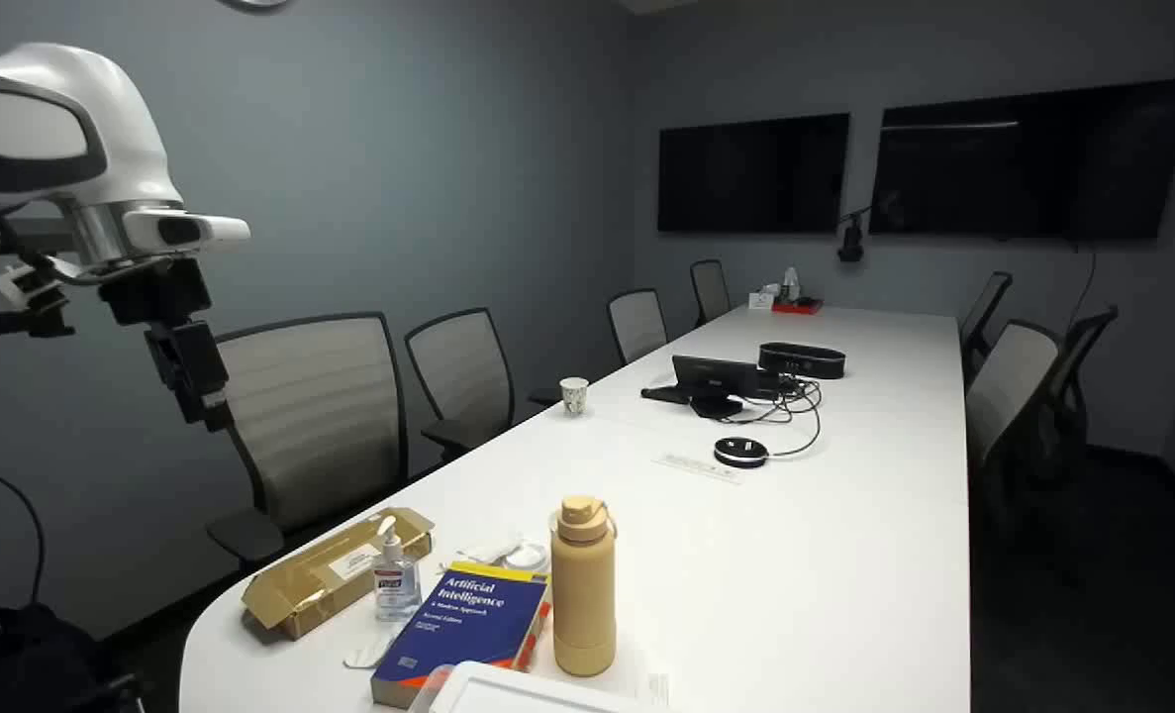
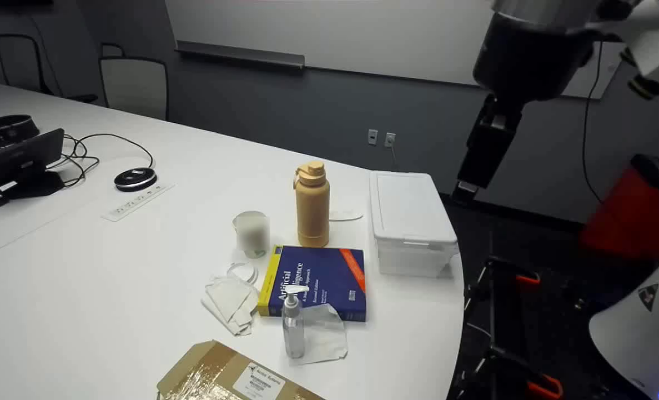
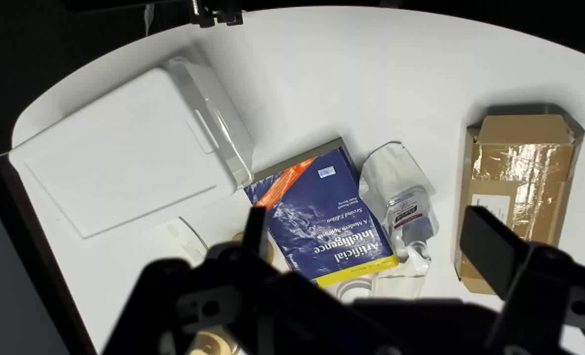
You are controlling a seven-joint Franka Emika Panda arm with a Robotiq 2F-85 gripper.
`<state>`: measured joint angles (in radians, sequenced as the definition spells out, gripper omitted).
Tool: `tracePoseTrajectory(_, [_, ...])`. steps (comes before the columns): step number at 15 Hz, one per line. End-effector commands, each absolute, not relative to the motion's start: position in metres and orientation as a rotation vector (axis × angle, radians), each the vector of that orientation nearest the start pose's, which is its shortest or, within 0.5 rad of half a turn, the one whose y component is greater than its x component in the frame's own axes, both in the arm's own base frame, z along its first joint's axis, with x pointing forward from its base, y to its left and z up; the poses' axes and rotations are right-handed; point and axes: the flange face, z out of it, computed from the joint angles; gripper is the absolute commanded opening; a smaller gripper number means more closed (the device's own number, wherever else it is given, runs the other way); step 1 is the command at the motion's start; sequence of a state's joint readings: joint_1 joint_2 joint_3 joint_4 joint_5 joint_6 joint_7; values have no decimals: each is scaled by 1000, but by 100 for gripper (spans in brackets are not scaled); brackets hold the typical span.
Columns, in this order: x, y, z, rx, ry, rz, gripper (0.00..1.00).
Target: Open the lid on the container then put the pump bottle in the container.
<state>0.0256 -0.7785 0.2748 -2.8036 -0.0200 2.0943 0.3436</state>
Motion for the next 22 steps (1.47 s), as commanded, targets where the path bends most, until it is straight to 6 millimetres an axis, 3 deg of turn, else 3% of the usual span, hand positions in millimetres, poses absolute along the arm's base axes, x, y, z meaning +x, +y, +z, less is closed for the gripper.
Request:
tracePoseTrajectory(1, [304, 84, 414, -3320, 175, -173, 100])
tracePoseTrajectory(5, [316, 59, 415, -3286, 112, -146, 100])
tracePoseTrajectory(11, [347, -20, 400, -3216, -247, -100, 100])
tracePoseTrajectory(17, [374, -99, 347, -3179, -443, -163, 100])
tracePoseTrajectory(22, [386, -126, 289, -3174, -441, -153, 100])
